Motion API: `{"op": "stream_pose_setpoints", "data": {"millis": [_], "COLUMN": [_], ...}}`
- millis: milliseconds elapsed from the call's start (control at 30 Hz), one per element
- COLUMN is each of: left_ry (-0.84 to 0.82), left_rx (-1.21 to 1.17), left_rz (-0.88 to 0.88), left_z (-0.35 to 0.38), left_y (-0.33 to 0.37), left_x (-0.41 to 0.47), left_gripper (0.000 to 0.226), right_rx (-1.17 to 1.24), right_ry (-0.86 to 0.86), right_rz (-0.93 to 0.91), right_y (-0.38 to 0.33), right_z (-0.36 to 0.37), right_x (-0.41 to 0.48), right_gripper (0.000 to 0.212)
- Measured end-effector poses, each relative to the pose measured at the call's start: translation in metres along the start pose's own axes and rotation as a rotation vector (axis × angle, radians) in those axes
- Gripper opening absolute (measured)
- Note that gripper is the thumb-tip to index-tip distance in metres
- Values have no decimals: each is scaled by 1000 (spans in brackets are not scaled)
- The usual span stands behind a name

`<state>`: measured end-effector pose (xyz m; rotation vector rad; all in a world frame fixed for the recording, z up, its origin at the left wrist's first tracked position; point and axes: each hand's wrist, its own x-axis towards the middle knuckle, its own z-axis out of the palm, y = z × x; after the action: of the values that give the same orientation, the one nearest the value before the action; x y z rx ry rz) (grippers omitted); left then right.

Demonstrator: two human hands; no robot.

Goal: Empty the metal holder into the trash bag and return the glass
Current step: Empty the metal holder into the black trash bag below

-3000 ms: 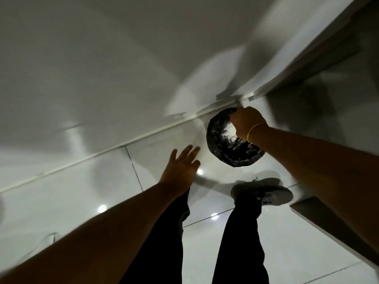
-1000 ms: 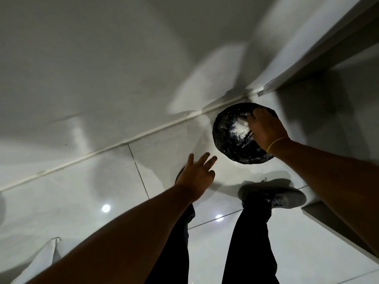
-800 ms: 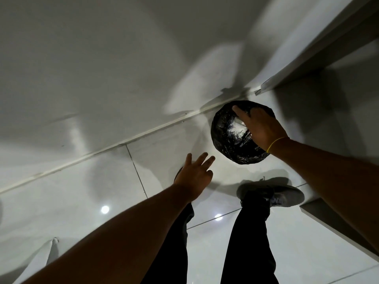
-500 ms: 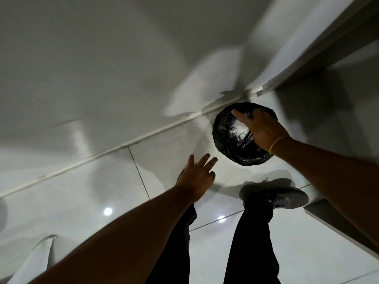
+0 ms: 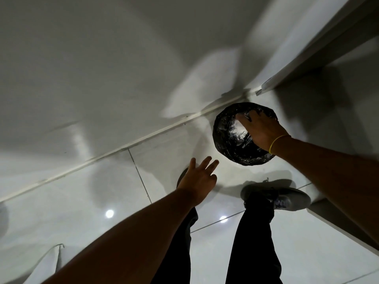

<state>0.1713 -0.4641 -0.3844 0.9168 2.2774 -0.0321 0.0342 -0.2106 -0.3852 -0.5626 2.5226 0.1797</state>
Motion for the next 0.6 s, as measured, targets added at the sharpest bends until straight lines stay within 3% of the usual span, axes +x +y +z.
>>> {"op": "stream_pose_setpoints", "data": {"millis": [133,267,367,500,600], "left_ry": [-15,-9,2,15,21], "left_rx": [1,-3,-13,-26,-62], "left_rz": [4,13,26,15,-6], "left_z": [0,-6,-17,-49,-83], "left_y": [-2,-4,-3,-1,1], "left_x": [2,-1,-5,-12,-23], "left_gripper": [30,29,33,59,76], "right_rx": [23,161,374,907,1579], "right_ry": [83,-24,11,80,108], "right_rz": [5,112,276,570,854], "right_y": [-1,0,0,4,-1], "right_z": [2,1,-5,-22,-56], "right_x": [-1,-2,-9,-41,-89], "right_gripper": [110,90,83,95,72]}}
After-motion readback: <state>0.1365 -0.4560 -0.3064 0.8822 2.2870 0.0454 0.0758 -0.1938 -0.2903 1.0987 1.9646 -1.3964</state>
